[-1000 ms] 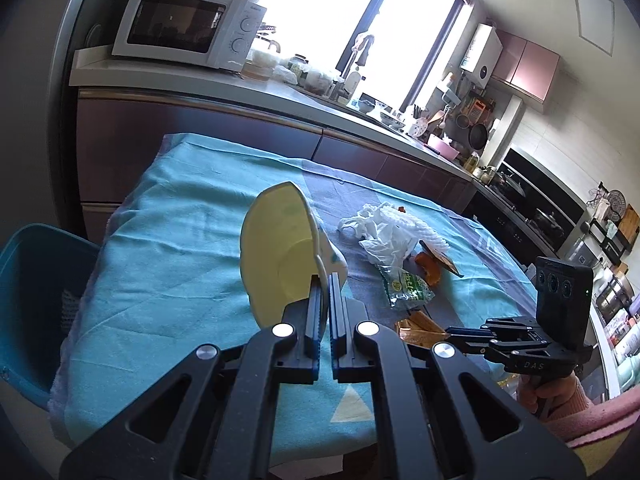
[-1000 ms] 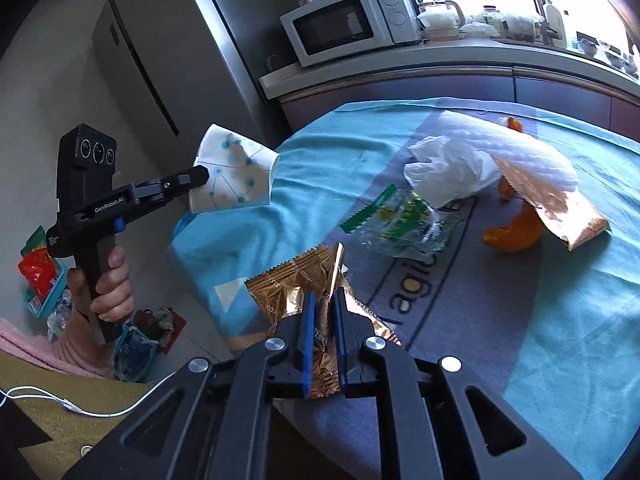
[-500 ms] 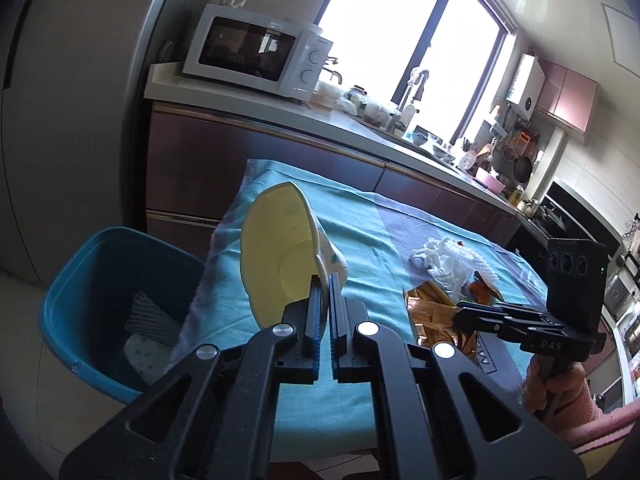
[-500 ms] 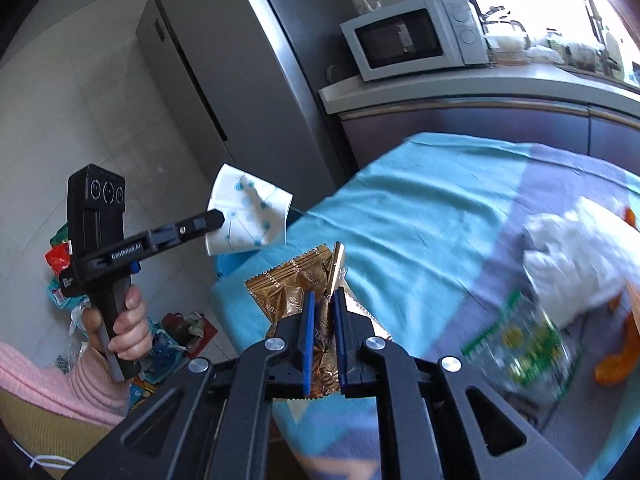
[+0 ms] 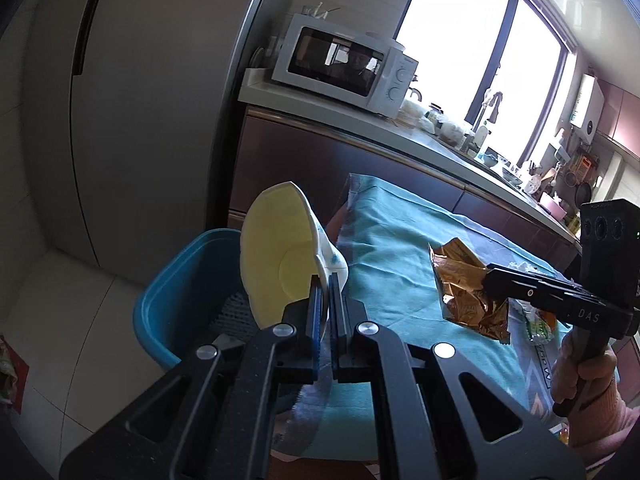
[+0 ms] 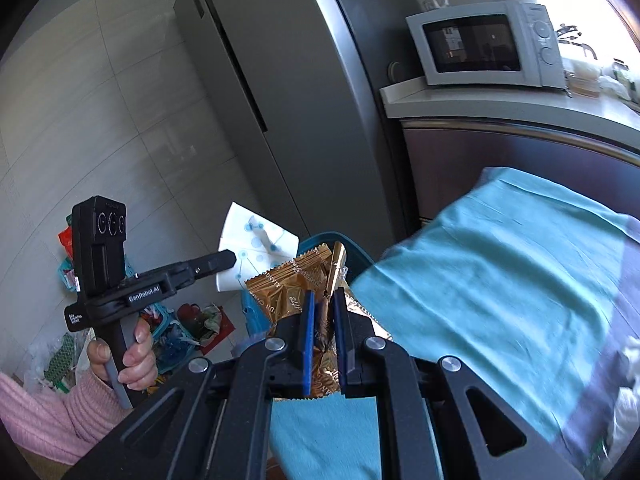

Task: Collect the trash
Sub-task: 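Carry the cup and gold wrapper to the teal bin and release both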

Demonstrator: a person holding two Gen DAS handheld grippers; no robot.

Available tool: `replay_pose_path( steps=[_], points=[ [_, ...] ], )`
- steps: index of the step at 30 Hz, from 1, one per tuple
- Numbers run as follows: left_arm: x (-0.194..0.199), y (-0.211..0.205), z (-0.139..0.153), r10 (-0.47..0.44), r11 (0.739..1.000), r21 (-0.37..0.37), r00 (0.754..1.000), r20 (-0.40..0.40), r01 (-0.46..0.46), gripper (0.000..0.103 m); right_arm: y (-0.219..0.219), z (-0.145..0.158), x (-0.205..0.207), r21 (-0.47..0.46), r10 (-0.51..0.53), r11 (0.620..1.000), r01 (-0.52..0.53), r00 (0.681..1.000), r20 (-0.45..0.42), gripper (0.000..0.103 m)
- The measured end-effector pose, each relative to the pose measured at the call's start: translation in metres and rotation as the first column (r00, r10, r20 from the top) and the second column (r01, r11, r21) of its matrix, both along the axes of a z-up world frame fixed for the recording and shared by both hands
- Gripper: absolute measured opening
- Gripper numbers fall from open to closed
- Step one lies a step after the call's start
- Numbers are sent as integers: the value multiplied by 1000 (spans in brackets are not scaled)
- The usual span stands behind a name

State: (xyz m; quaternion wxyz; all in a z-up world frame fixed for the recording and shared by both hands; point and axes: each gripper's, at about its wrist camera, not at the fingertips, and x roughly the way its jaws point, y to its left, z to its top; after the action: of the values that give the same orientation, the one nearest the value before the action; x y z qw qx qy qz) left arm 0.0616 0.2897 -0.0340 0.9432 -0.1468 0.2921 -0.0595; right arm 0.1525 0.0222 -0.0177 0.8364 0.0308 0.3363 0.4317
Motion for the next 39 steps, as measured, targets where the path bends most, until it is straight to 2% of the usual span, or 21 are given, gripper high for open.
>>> replay_pose_path(
  steps=[10, 20, 31, 39],
  points=[
    [8, 24, -22, 63, 997, 43, 996, -65, -60, 4, 52, 0, 26, -22, 38, 999, -38, 999, -14, 8],
    [26, 32, -48, 103, 993, 74, 983, -151, -93, 4, 93, -18, 54, -48, 47, 998, -51, 995, -85, 9],
    [49, 31, -72, 126, 990, 97, 966, -226, -106, 4, 122, -45, 77, -105, 10, 994, -27, 988, -156, 10],
    [59, 30, -84, 145, 988, 97, 953, -265, -123, 4, 133, -58, 88, -142, -16, 990, -13, 980, -198, 15]
  ],
)
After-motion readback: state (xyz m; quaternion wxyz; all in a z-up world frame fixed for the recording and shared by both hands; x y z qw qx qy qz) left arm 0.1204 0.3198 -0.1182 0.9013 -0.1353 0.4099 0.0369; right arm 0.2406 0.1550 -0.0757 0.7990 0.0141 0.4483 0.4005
